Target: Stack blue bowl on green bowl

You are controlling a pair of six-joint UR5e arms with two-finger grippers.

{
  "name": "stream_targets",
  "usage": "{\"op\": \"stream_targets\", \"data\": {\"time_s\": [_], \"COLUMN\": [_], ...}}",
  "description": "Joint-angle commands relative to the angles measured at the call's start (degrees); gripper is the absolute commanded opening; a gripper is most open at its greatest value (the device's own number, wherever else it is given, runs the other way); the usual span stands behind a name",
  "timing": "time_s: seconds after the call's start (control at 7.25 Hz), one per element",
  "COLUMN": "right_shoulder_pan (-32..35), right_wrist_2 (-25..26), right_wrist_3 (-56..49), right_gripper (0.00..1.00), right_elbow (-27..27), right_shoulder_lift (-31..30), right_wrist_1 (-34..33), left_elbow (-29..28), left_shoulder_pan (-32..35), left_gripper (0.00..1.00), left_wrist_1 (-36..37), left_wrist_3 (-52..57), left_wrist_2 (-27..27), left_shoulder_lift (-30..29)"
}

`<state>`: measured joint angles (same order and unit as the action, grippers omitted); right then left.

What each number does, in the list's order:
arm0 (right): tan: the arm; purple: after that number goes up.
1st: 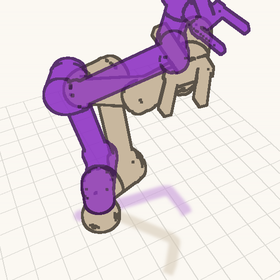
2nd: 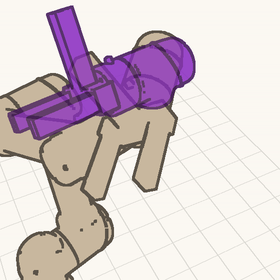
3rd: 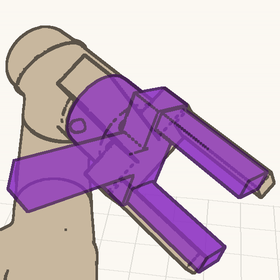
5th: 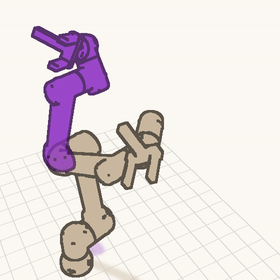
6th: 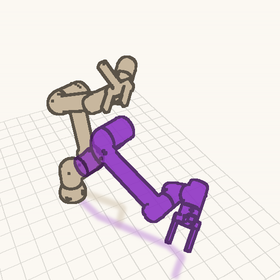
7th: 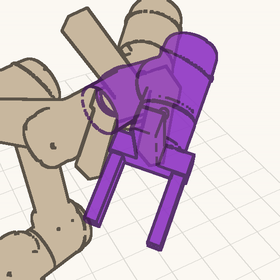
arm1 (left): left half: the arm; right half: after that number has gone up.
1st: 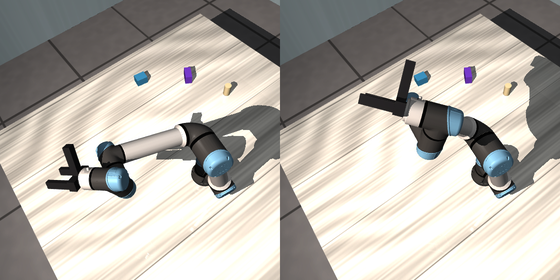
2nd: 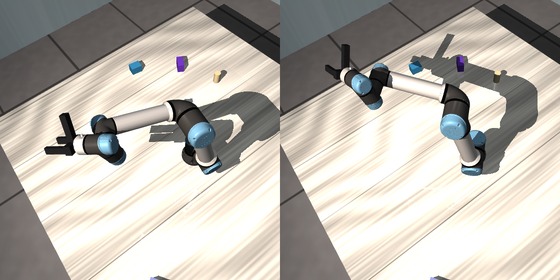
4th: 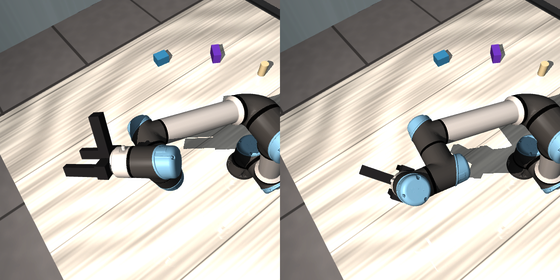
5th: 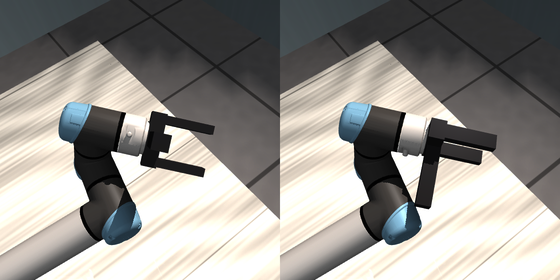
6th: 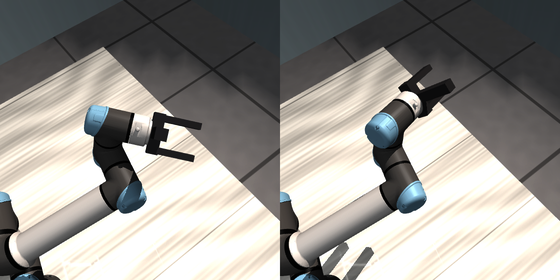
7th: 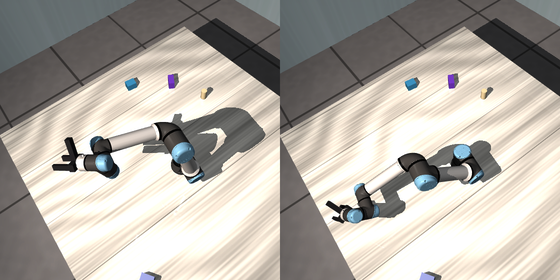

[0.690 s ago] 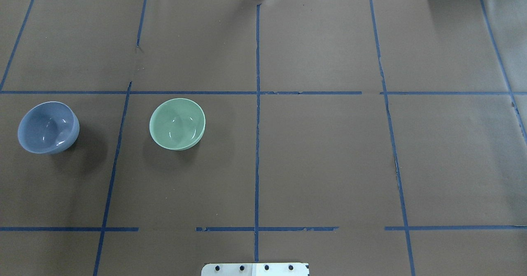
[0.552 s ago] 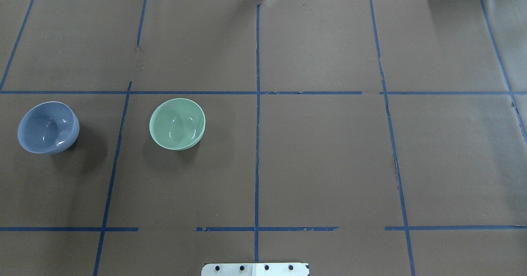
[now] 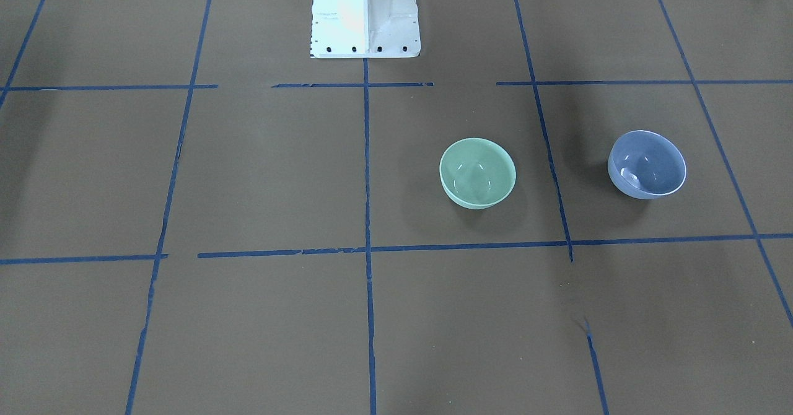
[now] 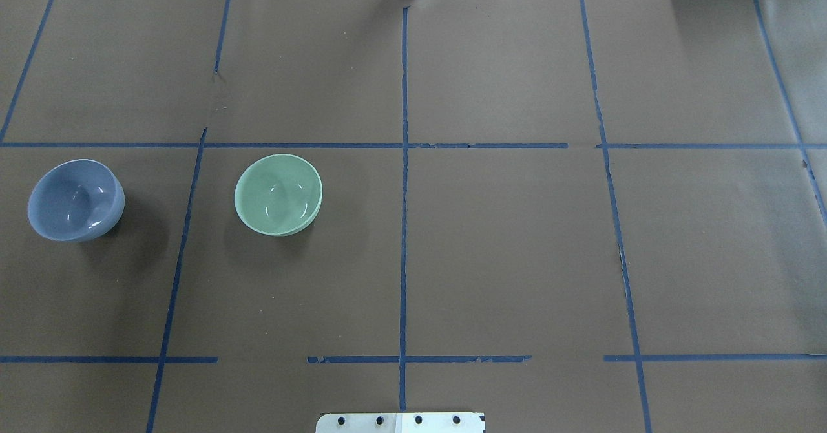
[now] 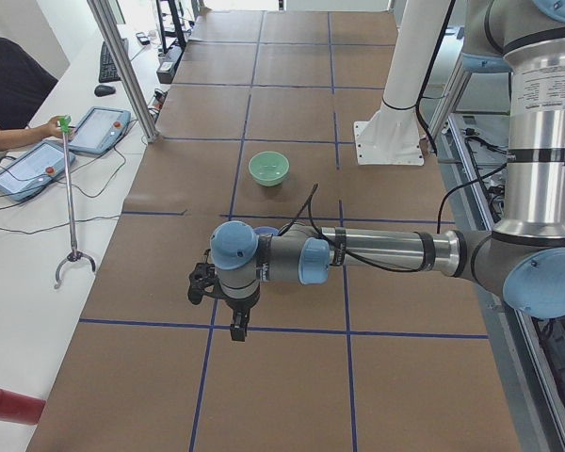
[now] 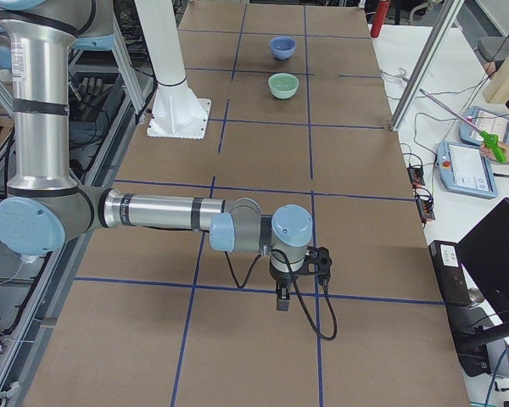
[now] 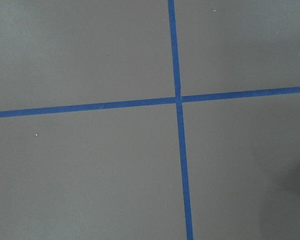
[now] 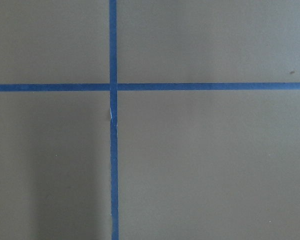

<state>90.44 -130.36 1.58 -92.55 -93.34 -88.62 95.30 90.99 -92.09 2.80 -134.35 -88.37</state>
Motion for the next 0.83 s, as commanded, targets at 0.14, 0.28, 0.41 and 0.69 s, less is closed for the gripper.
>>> {"op": "stream_targets", "data": {"time_s": [0.14,0.28,0.41,0.69], "right_shoulder_pan": [0.00,0.00,0.00,0.00], "right_wrist_2": [0.02,-0.07,0.02,0.02], "right_wrist_3": [0.00,0.00,0.00,0.00], "right_gripper": [1.00,1.00,1.00,1.00], "right_elbow": [0.00,0.00,0.00,0.00], "right_shoulder_lift": [0.00,0.00,0.00,0.00], "right_wrist_1": [0.02,0.02,0.02,-0.06], "left_elbow": [1.55,1.64,1.73,1.73], "left_shoulder_pan": [-5.10,-9.04,-12.90,-18.97], "left_gripper": [1.00,1.00,1.00,1.00], "left_wrist_1": [-5.52,-13.65,-20.52,-24.27], "left_wrist_3": [-9.83,-18.62,-27.93,-39.06], "left_wrist_2": [0.50,0.67,1.19,1.99], "left_shoulder_lift": [-0.22,1.78,3.19,3.12]}}
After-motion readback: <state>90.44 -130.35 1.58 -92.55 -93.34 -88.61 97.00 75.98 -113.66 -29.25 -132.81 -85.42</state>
